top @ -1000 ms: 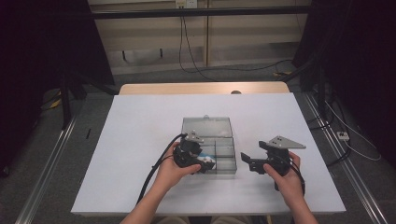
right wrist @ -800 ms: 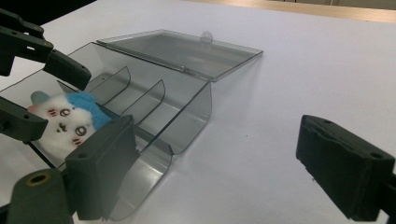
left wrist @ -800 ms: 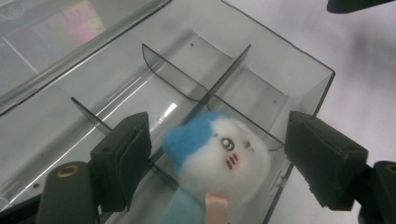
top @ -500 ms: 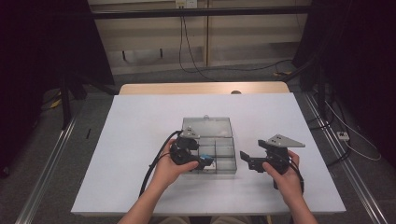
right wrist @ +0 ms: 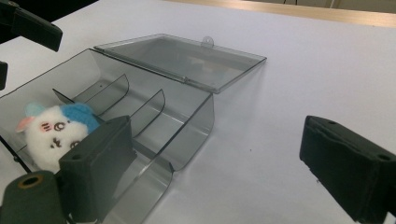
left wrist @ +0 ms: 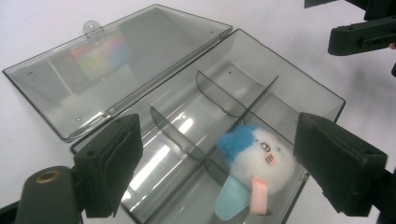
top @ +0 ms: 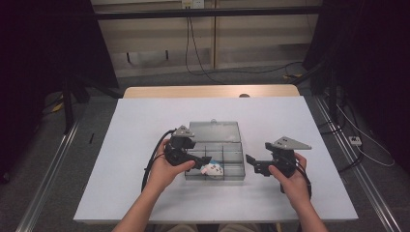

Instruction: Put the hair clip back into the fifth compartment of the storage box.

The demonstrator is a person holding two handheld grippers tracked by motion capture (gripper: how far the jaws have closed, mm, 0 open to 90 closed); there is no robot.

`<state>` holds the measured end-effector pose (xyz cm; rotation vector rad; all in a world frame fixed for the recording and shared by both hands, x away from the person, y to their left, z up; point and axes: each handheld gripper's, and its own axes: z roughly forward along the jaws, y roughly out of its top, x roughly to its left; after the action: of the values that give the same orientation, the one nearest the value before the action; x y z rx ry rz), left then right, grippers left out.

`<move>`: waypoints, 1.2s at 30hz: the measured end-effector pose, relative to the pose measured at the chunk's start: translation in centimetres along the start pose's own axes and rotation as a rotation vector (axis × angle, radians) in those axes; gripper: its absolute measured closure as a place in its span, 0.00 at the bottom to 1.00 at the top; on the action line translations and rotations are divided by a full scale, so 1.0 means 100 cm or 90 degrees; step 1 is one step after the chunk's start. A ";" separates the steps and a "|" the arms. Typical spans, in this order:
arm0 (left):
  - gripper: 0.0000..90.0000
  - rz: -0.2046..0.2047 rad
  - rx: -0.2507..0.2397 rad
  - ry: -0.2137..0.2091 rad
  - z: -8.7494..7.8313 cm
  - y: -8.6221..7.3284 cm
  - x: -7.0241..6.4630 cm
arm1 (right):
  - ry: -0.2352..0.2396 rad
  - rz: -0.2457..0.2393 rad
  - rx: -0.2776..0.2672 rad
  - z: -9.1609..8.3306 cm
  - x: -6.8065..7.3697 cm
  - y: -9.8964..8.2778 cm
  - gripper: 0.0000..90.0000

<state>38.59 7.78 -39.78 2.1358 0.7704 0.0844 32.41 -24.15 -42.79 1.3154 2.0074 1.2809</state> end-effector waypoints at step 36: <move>0.14 -0.068 -0.018 0.077 -0.017 -0.004 0.057 | -0.062 0.029 0.016 0.034 -0.025 0.030 0.09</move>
<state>42.46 12.27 -40.10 2.0732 0.9470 0.1683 37.57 -24.40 -42.25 1.4159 1.9434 1.1909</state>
